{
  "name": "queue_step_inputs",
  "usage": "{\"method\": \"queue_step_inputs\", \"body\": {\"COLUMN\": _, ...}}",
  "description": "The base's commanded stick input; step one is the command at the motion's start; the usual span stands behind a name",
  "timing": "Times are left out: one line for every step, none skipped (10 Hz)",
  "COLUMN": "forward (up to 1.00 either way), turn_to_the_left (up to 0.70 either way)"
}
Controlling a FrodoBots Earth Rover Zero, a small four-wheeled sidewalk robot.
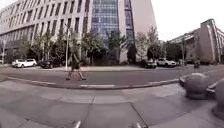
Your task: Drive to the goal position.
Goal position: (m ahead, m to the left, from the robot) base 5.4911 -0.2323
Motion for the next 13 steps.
{"method": "queue_step_inputs", "body": {"forward": 0.7, "turn_to_the_left": 0.0}}
{"method": "queue_step_inputs", "body": {"forward": 0.55, "turn_to_the_left": 0.0}}
{"method": "queue_step_inputs", "body": {"forward": 0.45, "turn_to_the_left": 0.0}}
{"method": "queue_step_inputs", "body": {"forward": 0.45, "turn_to_the_left": 0.0}}
{"method": "queue_step_inputs", "body": {"forward": 0.45, "turn_to_the_left": 0.0}}
{"method": "queue_step_inputs", "body": {"forward": 0.45, "turn_to_the_left": 0.0}}
{"method": "queue_step_inputs", "body": {"forward": 0.45, "turn_to_the_left": 0.0}}
{"method": "queue_step_inputs", "body": {"forward": 0.45, "turn_to_the_left": 0.0}}
{"method": "queue_step_inputs", "body": {"forward": 0.45, "turn_to_the_left": 0.0}}
{"method": "queue_step_inputs", "body": {"forward": 0.45, "turn_to_the_left": 0.0}}
{"method": "queue_step_inputs", "body": {"forward": 0.45, "turn_to_the_left": 0.0}}
{"method": "queue_step_inputs", "body": {"forward": 0.44, "turn_to_the_left": 0.0}}
{"method": "queue_step_inputs", "body": {"forward": 0.0, "turn_to_the_left": 0.09}}
